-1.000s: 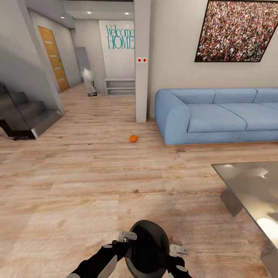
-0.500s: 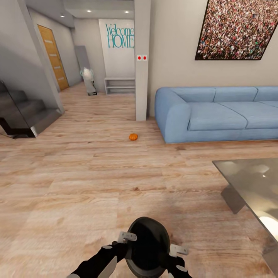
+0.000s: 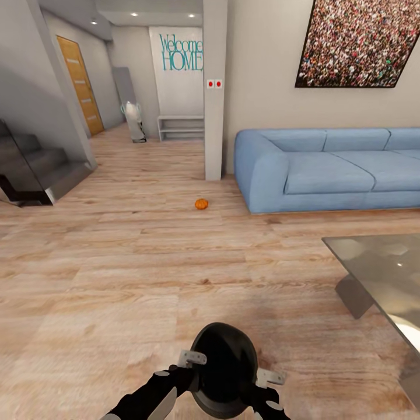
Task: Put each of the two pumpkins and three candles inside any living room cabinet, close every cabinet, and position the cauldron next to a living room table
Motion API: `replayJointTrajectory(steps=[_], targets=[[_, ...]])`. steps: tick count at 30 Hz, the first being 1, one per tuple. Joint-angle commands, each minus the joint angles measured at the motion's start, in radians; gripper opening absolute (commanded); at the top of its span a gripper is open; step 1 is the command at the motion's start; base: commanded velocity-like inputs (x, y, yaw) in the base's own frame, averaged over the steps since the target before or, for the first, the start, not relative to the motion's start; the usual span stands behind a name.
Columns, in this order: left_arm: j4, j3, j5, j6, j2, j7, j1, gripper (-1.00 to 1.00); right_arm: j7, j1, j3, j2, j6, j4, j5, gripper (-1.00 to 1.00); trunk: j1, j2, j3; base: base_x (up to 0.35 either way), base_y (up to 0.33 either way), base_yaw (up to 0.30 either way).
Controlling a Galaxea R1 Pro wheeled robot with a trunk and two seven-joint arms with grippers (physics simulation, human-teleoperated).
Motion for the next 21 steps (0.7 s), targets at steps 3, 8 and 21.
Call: replayJointTrajectory(steps=[3,8,21], targets=[[-0.001,-0.006,0.008,0.003,0.001,0.005,-0.001,1.00,-0.006,0.000,0.008,-0.001,-0.005,0.001,-0.011,1.00,0.011,-0.022,-0.010,0.000,0.000,0.000],[-0.001,-0.006,0.008,0.003,0.001,0.006,-0.001,1.00,-0.006,-0.001,0.008,-0.001,-0.005,0.001,-0.011,1.00,0.031,-0.057,-0.026,0.000,0.000,0.000],[-0.001,-0.006,0.008,0.003,0.002,0.005,-0.001,1.00,-0.006,0.000,0.008,-0.001,-0.005,0.001,-0.011,1.00,0.054,-0.099,-0.045,0.000,0.000,0.000]])
